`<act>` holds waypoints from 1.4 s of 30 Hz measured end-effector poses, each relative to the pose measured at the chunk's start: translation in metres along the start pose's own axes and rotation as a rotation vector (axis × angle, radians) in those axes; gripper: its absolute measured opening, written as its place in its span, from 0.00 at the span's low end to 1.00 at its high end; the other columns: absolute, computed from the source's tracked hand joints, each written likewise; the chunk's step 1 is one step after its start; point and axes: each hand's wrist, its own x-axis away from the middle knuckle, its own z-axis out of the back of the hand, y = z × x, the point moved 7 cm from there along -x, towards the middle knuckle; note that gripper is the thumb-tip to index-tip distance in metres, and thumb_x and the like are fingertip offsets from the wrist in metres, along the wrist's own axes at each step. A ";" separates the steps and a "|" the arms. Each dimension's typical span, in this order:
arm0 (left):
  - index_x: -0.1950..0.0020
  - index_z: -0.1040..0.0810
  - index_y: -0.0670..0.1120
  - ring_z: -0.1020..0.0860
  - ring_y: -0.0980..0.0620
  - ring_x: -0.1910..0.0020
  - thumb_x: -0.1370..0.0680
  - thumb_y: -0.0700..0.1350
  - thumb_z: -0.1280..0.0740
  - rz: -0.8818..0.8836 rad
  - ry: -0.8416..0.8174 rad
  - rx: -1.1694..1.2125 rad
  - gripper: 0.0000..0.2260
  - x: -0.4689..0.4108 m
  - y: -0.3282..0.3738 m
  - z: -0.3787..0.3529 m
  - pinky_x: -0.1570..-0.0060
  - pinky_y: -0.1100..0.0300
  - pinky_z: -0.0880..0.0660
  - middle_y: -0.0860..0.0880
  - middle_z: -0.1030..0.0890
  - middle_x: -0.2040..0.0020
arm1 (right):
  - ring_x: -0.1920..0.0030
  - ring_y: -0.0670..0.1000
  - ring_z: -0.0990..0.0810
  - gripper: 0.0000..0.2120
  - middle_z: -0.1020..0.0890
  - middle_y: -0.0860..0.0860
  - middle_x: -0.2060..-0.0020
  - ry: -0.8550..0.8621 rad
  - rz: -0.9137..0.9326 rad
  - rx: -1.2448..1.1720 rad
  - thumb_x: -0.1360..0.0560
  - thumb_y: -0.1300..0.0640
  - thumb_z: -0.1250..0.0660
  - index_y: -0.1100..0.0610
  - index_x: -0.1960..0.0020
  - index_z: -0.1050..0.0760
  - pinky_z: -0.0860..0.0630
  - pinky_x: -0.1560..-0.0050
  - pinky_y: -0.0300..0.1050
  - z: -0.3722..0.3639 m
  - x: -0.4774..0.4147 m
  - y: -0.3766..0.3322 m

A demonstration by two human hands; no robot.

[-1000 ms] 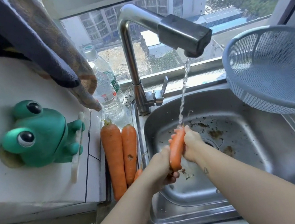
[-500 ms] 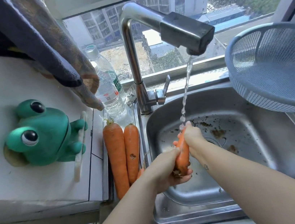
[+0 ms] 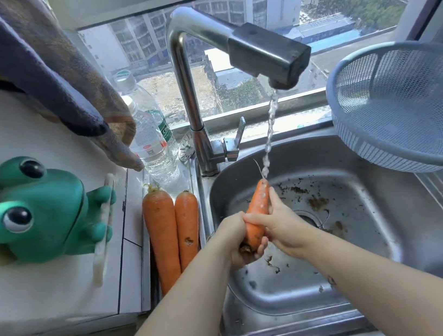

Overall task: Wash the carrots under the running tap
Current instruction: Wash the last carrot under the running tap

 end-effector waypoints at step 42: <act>0.55 0.26 0.46 0.28 0.51 0.73 0.22 0.48 0.44 -0.219 0.027 -0.260 0.09 0.008 0.009 -0.016 0.73 0.65 0.39 0.46 0.25 0.68 | 0.54 0.52 0.21 0.14 0.20 0.55 0.56 0.127 -0.101 -0.080 0.19 0.63 0.41 0.61 0.34 0.31 0.24 0.44 0.50 0.006 0.003 -0.007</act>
